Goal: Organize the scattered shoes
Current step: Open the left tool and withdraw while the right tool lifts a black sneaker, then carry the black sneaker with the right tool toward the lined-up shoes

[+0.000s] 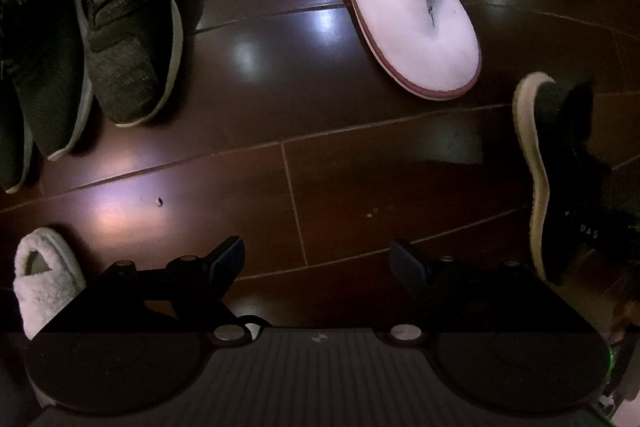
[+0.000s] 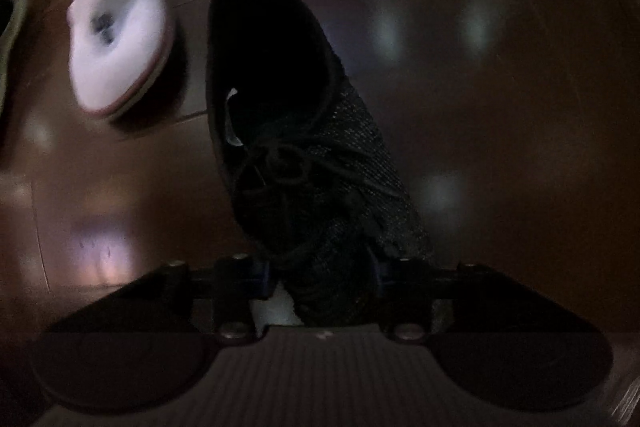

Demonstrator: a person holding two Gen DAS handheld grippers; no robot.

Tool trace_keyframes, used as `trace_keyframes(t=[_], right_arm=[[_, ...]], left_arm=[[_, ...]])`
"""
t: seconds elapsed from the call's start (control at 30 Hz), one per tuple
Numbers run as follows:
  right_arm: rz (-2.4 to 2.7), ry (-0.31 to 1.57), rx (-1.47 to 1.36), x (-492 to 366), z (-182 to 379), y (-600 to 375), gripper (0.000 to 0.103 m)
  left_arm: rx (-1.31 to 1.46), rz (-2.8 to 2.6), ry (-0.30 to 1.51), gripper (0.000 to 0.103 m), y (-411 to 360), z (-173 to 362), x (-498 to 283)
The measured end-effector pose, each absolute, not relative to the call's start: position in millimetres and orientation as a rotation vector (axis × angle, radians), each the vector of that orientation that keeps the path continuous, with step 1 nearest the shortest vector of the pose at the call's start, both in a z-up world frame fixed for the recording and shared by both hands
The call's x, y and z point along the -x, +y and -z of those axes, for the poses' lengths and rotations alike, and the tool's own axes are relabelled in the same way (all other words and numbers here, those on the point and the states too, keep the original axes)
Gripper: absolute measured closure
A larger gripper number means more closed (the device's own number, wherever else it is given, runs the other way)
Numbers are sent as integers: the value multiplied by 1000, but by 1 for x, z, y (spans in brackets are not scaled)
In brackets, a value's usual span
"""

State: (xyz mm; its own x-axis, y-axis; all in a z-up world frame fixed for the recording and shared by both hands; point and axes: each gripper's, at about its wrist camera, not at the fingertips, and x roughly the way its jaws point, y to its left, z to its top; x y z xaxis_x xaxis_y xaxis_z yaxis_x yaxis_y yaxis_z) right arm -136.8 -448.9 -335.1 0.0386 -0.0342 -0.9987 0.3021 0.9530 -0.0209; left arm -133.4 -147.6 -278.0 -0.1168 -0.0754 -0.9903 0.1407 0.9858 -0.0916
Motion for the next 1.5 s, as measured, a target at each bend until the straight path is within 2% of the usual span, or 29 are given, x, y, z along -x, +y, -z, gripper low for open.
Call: trace_keyframes(t=[0.3,0.6,0.83,1.13,1.2,1.37,1.5], right_arm=[[586,1462,-605,156,329,-451,59],[623,1441,-628,158,329,-443,57],[595,1440,-596,160,327,-433,46],[516,1428,-534,176,315,-427,39],[489,1430,-487,179,310,-426,36],[435,1401,-326,182,301,-419,11],[390,1392,-214,179,298,-424,4]], left_arm=[[-110,211,1640,19,-151,274,131],[-141,229,1621,19,-154,270,131],[-150,237,1615,19,-157,268,133],[-168,251,1617,19,-163,266,137],[-170,252,1617,19,-165,266,137],[-181,256,1617,19,-168,267,139],[-186,260,1616,19,-169,267,139]])
